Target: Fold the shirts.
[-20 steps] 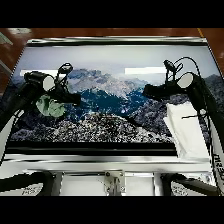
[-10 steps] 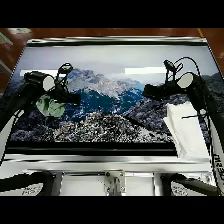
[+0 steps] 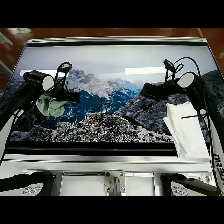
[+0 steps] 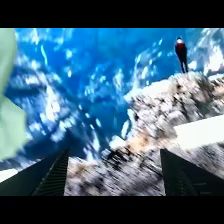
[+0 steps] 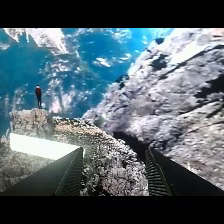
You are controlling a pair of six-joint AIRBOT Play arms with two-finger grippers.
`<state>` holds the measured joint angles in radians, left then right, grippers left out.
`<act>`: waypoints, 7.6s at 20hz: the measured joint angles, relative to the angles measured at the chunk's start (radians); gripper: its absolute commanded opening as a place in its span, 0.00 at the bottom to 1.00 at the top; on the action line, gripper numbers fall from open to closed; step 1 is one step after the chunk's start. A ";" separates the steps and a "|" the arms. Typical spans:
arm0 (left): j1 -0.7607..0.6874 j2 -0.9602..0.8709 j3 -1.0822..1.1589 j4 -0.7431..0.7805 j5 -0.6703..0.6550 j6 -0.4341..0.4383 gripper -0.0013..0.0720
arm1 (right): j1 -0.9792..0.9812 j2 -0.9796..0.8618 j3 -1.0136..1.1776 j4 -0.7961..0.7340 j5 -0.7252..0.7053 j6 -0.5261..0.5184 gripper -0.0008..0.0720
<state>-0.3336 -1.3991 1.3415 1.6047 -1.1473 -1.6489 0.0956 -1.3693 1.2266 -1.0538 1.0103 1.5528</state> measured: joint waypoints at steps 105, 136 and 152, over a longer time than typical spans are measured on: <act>0.115 0.584 0.311 -0.480 0.243 0.201 0.08 | -0.139 0.727 -0.020 0.336 -0.263 -0.156 0.11; 0.122 -0.171 0.288 -0.340 0.033 0.167 0.08 | -0.011 0.073 -0.174 -0.037 -0.355 0.190 0.11; 0.398 -0.085 0.078 -0.357 -0.359 0.142 0.84 | -0.296 0.113 -0.146 -0.130 -0.022 -0.039 0.87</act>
<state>0.0647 -1.4841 1.4193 1.2472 -1.5063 -1.5066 -0.2008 -1.2568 1.0801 -1.1843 0.9882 1.5143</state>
